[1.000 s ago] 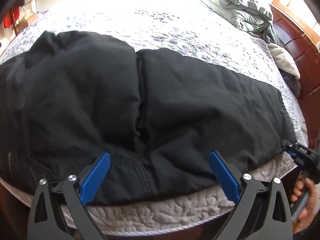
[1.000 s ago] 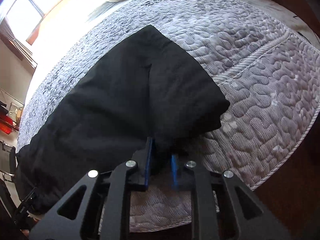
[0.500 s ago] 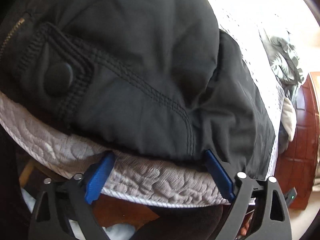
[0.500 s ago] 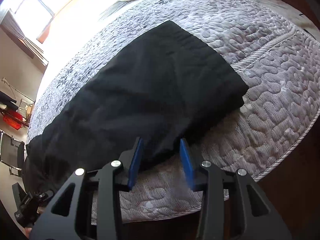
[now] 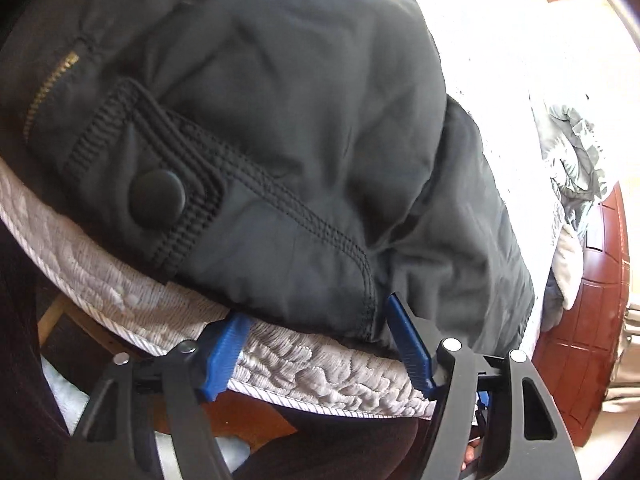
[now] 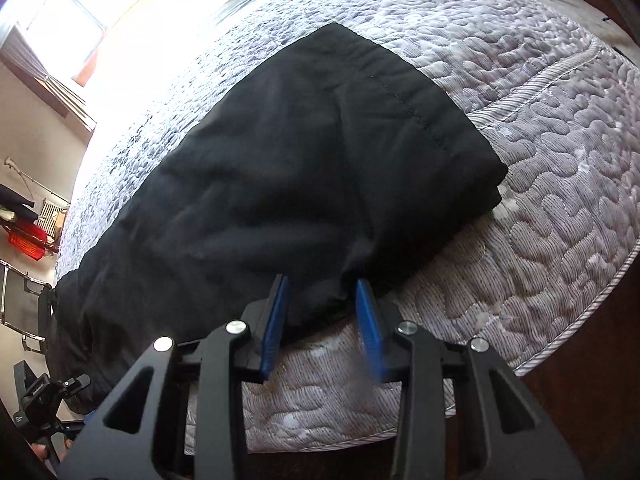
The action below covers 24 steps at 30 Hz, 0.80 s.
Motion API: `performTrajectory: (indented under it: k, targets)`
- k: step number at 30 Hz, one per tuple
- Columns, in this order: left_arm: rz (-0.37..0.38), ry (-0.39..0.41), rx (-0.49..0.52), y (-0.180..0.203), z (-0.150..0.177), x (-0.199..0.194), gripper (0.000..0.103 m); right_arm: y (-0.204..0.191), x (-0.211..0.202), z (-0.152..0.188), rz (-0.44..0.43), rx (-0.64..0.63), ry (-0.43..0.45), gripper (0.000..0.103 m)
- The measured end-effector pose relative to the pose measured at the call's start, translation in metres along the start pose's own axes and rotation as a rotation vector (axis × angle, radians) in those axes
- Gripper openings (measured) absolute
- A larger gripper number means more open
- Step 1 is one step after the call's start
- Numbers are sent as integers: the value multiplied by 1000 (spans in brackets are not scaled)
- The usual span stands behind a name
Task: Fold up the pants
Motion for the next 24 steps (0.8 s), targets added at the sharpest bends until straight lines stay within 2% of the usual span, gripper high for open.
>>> performTrajectory:
  k: [1,3,5,7,8,9,11,13,15,17,19,22,24]
  targets:
    - [-4,-2,-8,0,-1,1,64,1,-2,-2,8,2,14,2]
    - [-8,-17,0,-5,-3,-5,64,5,-10,-4,-46,32,37,2]
    - [-11,-33,7,-3,-1,-10,64,7,-8,-4,-48,41,14,2]
    - [-12,-34,31,-3,2,-19,66,2,-7,-2,-18,25,0,7]
    - [-28,-6,46,-4,3,-28,70,-3,-8,0,-4,6,-6,10]
    - [-54,26,61,-6,3,-39,74,-8,-8,2,15,-9,-17,22]
    - [-98,89,75,-14,1,-57,95,-19,-14,7,31,-37,-2,43]
    - [-129,138,68,-31,-5,-72,98,-31,-19,14,29,-64,1,41]
    - [-138,155,13,-54,-13,-77,98,-46,-25,19,10,-88,9,41]
    - [-104,147,-73,-84,-22,-82,96,-62,-30,24,-35,-119,12,40]
    - [-24,138,-163,-116,-34,-92,88,-84,-32,28,-67,-175,2,40]
    - [44,163,-233,-148,-45,-118,85,-104,-36,31,-78,-234,1,41]
    - [90,202,-233,-162,-54,-142,85,-134,-35,37,-129,-296,-13,40]
Point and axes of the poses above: each gripper's, at about its wrist camera, not at the fingertips, and x roughly the way its jaws point, y to its right, z to its underside, the point moved 4 cm from there along x, roughly the way its jaws point, and after that the axes turned 6 degrees about -y, right-handed, at the moved point
